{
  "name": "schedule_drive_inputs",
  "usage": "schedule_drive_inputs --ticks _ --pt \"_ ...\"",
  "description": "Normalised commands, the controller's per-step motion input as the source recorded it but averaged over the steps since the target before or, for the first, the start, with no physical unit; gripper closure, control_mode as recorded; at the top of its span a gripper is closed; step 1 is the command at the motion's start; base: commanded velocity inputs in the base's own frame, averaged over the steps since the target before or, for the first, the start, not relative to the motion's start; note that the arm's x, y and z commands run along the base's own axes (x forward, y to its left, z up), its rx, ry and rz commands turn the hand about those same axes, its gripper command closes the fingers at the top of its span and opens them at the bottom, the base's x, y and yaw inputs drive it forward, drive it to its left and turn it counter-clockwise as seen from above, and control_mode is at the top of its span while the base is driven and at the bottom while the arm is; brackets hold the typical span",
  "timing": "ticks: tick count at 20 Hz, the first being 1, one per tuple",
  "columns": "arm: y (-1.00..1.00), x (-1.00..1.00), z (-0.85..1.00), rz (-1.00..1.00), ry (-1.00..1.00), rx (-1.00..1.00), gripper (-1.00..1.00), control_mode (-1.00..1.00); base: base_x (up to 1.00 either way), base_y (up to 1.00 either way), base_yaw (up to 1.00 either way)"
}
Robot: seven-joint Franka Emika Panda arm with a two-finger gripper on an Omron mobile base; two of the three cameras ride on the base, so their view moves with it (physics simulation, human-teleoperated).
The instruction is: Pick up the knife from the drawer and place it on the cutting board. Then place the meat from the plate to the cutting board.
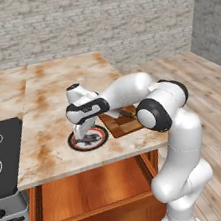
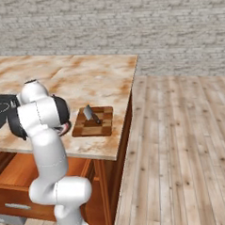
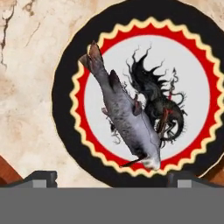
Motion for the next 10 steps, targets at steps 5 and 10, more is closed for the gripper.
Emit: schedule_drive_inputs --ticks 5,10 --pt "0.0 0.44 -0.04 0.07 0.21 0.02 -1.0 -1.0 0.0 0.0 0.0" --pt "0.04 0.38 -0.01 0.0 0.17 0.0 -1.0 -1.0 0.0 0.0 0.0"
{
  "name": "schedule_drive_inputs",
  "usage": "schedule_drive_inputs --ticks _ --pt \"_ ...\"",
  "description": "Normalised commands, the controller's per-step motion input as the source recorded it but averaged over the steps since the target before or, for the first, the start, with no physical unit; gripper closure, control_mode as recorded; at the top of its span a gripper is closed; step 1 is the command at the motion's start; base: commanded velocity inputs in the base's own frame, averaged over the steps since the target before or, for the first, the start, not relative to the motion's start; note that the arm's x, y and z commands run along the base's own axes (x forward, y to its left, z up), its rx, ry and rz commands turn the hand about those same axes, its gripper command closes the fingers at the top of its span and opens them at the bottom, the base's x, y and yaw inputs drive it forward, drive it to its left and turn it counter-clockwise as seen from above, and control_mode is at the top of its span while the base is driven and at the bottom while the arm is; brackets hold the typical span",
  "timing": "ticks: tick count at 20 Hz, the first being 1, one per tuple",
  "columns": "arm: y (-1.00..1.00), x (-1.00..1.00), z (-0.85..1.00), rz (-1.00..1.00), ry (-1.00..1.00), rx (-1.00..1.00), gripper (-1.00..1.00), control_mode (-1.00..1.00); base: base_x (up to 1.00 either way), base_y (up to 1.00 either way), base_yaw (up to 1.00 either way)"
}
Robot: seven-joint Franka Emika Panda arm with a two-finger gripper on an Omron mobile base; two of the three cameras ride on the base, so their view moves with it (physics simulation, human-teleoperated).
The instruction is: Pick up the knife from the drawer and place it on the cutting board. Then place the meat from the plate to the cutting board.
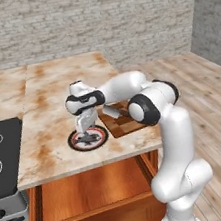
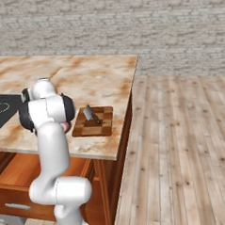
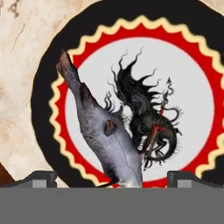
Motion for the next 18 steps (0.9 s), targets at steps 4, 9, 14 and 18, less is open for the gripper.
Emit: schedule_drive_inputs --ticks 4,9,14,18 --pt "0.26 0.0 -0.11 0.03 0.01 0.0 -1.0 -1.0 0.0 0.0 0.0" --pt "0.26 -0.09 -0.12 0.03 -0.04 -0.01 -1.0 -1.0 0.0 0.0 0.0" --pt "0.04 -0.36 -0.22 0.0 -0.16 0.0 -1.0 -1.0 0.0 0.0 0.0" --pt "-0.33 -0.26 -0.26 0.0 -0.09 0.0 -1.0 -1.0 0.0 0.0 0.0"
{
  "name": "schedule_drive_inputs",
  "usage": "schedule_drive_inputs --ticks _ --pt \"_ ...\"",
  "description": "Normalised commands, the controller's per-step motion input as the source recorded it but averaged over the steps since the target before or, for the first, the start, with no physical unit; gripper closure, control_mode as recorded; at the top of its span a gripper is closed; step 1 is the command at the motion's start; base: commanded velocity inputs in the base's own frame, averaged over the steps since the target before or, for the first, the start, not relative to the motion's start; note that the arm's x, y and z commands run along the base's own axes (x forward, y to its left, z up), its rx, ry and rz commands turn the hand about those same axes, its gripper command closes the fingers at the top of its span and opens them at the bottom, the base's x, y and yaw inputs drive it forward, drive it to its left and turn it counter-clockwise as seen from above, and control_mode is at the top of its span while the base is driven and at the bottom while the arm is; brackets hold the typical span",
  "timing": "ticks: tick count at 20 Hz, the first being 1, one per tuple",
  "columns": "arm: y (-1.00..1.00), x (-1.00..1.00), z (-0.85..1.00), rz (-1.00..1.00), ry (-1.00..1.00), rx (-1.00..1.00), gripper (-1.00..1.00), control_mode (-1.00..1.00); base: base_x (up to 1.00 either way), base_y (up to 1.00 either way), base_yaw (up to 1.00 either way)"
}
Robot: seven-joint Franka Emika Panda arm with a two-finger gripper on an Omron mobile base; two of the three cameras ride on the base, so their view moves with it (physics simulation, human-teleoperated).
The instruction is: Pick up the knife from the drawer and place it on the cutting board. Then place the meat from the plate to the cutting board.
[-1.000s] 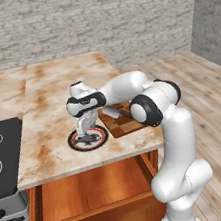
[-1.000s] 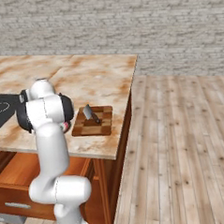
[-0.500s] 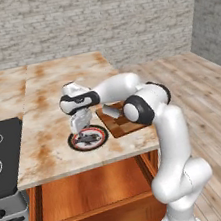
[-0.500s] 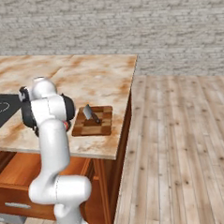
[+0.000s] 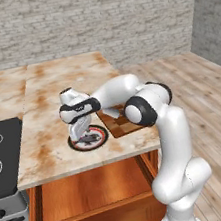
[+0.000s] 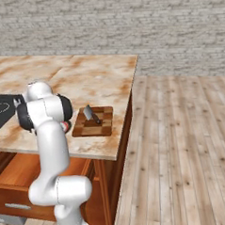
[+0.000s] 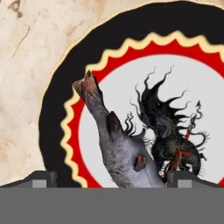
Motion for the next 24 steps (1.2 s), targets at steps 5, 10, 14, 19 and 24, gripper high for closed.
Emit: schedule_drive_inputs --ticks 5,10,14,19,24 --pt "-0.17 -0.07 -0.1 0.0 0.0 0.0 -1.0 -1.0 0.0 0.0 0.0" --pt "0.0 0.0 -0.01 0.0 0.0 0.0 -1.0 -1.0 0.0 0.0 0.0" --pt "0.0 0.09 0.0 0.0 0.0 0.0 -1.0 -1.0 0.0 0.0 0.0" --pt "0.0 0.29 0.0 0.0 0.0 0.0 -1.0 -1.0 0.0 0.0 0.0" --pt "0.0 0.12 -0.03 0.0 0.0 0.0 -1.0 -1.0 0.0 0.0 0.0"
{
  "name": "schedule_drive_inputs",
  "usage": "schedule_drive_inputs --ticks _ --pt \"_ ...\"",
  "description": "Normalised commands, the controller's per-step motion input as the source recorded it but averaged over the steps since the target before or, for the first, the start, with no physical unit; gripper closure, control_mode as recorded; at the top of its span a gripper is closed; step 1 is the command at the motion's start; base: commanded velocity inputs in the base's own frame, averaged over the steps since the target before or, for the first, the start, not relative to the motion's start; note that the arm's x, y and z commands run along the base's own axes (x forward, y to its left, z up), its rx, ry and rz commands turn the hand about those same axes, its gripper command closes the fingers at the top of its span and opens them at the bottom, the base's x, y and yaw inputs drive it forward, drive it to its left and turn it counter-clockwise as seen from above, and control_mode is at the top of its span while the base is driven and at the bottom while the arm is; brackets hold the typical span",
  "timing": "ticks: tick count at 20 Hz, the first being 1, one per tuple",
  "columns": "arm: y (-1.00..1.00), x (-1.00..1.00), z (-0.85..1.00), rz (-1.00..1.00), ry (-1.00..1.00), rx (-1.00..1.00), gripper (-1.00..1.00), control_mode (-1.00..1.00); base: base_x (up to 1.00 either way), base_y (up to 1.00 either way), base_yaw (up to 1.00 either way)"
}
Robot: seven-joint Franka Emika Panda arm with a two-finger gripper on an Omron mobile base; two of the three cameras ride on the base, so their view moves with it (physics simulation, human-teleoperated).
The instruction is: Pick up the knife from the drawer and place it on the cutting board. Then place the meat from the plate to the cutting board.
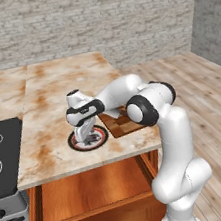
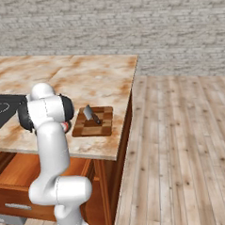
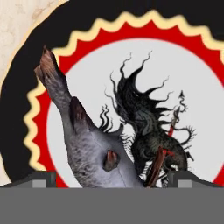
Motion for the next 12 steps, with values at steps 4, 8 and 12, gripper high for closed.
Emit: schedule_drive_inputs --ticks 4,8,12 --pt "0.0 0.0 -0.16 0.0 0.0 0.0 -1.0 -1.0 0.0 0.0 0.0" --pt "0.0 0.0 -0.3 0.0 0.0 0.0 -1.0 -1.0 0.0 0.0 0.0" --pt "0.0 -0.03 -0.44 0.0 0.0 0.0 -1.0 -1.0 0.0 0.0 0.0"
